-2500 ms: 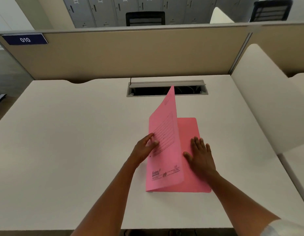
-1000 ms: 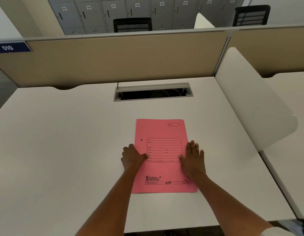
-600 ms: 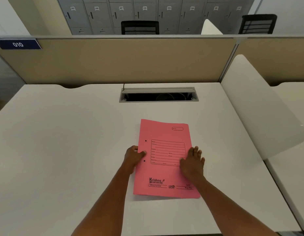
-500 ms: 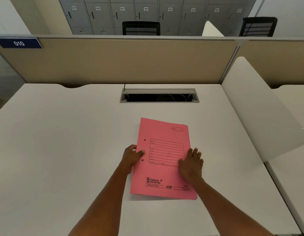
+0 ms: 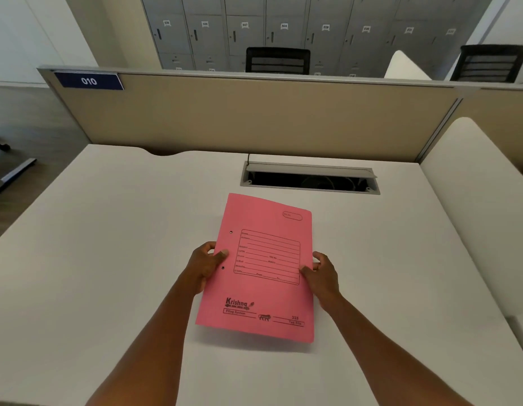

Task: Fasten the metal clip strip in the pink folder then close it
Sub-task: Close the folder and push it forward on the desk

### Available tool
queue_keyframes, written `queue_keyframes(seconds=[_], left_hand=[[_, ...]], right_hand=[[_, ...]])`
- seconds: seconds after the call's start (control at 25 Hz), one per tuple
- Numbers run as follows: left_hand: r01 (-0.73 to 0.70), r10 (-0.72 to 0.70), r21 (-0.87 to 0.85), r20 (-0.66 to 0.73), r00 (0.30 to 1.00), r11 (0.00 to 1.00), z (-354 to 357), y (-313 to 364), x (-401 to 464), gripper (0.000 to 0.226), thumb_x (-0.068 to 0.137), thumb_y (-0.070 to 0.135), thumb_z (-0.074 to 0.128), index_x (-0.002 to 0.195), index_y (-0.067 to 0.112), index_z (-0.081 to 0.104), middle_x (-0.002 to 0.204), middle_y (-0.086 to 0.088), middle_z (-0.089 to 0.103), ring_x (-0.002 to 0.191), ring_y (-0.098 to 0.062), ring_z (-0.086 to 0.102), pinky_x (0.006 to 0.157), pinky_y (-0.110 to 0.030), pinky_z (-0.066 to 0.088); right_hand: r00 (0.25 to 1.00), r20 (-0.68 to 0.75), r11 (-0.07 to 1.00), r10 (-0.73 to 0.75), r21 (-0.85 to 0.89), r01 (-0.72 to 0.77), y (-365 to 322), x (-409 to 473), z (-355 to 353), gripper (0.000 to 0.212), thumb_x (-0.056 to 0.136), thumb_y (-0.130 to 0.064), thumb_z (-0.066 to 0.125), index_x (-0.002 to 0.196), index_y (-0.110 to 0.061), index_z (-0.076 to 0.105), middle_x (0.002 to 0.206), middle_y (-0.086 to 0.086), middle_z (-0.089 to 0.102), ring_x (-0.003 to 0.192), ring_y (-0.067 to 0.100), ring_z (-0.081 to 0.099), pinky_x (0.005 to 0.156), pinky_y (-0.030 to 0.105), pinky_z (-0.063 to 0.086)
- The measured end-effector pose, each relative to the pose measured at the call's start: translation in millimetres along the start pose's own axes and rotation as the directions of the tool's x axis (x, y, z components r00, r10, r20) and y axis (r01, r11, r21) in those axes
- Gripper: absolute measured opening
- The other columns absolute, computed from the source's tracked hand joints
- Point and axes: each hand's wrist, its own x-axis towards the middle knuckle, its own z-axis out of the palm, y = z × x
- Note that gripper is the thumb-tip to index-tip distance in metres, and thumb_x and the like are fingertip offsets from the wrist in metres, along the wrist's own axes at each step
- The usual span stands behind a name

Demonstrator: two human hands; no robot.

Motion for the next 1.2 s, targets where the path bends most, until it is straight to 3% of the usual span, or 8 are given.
queue_keyframes(seconds=[0.12, 0.4, 0.52, 0.72, 1.04, 1.2], left_hand=[[-0.018, 0.022, 0.043, -0.08, 0.997, 0.999, -33, 7, 12, 0.025, 0.09, 0.021, 0.069, 0.111, 0.011, 0.059, 0.106, -0.018, 0.072, 0.091, -0.038, 0.071, 0.082, -0.055, 0.058], [-0.084, 0.146, 0.283, -0.205, 0.968, 0.955, -95, 30, 63, 0.031, 0.094, 0.02, 0.063, 0.122, 0.01, 0.059, 0.114, -0.016, 0.07, 0.094, -0.036, 0.07, 0.089, -0.054, 0.056], [-0.093, 0.172, 0.346, -0.207, 0.963, 0.934, -119, 46, 96, 0.032, 0.095, 0.017, 0.06, 0.126, 0.009, 0.059, 0.117, -0.016, 0.069, 0.099, -0.037, 0.069, 0.091, -0.054, 0.054], [-0.126, 0.248, 0.486, -0.196, 0.949, 0.865, -148, 73, 154, 0.03, 0.095, 0.015, 0.059, 0.124, 0.011, 0.064, 0.116, -0.014, 0.071, 0.102, -0.035, 0.067, 0.095, -0.05, 0.053], [-0.121, 0.264, 0.527, -0.204, 0.943, 0.841, -165, 93, 226, 0.035, 0.093, 0.017, 0.061, 0.128, 0.015, 0.064, 0.117, -0.013, 0.071, 0.101, -0.034, 0.068, 0.095, -0.05, 0.054], [-0.16, 0.308, 0.547, -0.191, 0.932, 0.822, -161, 95, 242, 0.036, 0.094, 0.019, 0.06, 0.13, 0.017, 0.063, 0.117, -0.012, 0.072, 0.1, -0.034, 0.069, 0.094, -0.051, 0.054]], right_hand=[[0.997, 0.039, 0.998, -0.067, -0.007, 0.067, -24, 6, 26, 0.047, 0.09, -0.021, 0.067, 0.133, -0.018, 0.049, 0.119, 0.009, 0.068, 0.094, 0.022, 0.064, 0.087, 0.041, 0.056], [0.973, 0.083, 0.972, -0.214, -0.084, 0.221, -94, 38, 96, 0.05, 0.089, -0.014, 0.068, 0.136, -0.013, 0.05, 0.115, 0.012, 0.069, 0.093, 0.023, 0.066, 0.084, 0.038, 0.056], [0.961, 0.111, 0.953, -0.252, -0.142, 0.266, -122, 63, 125, 0.047, 0.089, -0.011, 0.067, 0.134, -0.01, 0.052, 0.119, 0.012, 0.069, 0.099, 0.025, 0.066, 0.081, 0.03, 0.051], [0.948, 0.147, 0.914, -0.281, -0.26, 0.311, -150, 114, 166, 0.035, 0.088, -0.001, 0.058, 0.12, -0.013, 0.058, 0.115, 0.01, 0.07, 0.084, 0.015, 0.059, 0.06, 0.013, 0.042], [0.956, 0.124, 0.89, -0.265, -0.35, 0.292, -169, 167, 213, 0.032, 0.087, -0.004, 0.059, 0.117, -0.012, 0.057, 0.116, 0.01, 0.069, 0.102, 0.03, 0.065, 0.088, 0.043, 0.056], [0.957, 0.054, 0.884, -0.286, -0.371, 0.285, -172, 179, 220, 0.03, 0.087, -0.006, 0.058, 0.116, -0.015, 0.054, 0.112, 0.008, 0.068, 0.097, 0.029, 0.066, 0.077, 0.034, 0.054]])
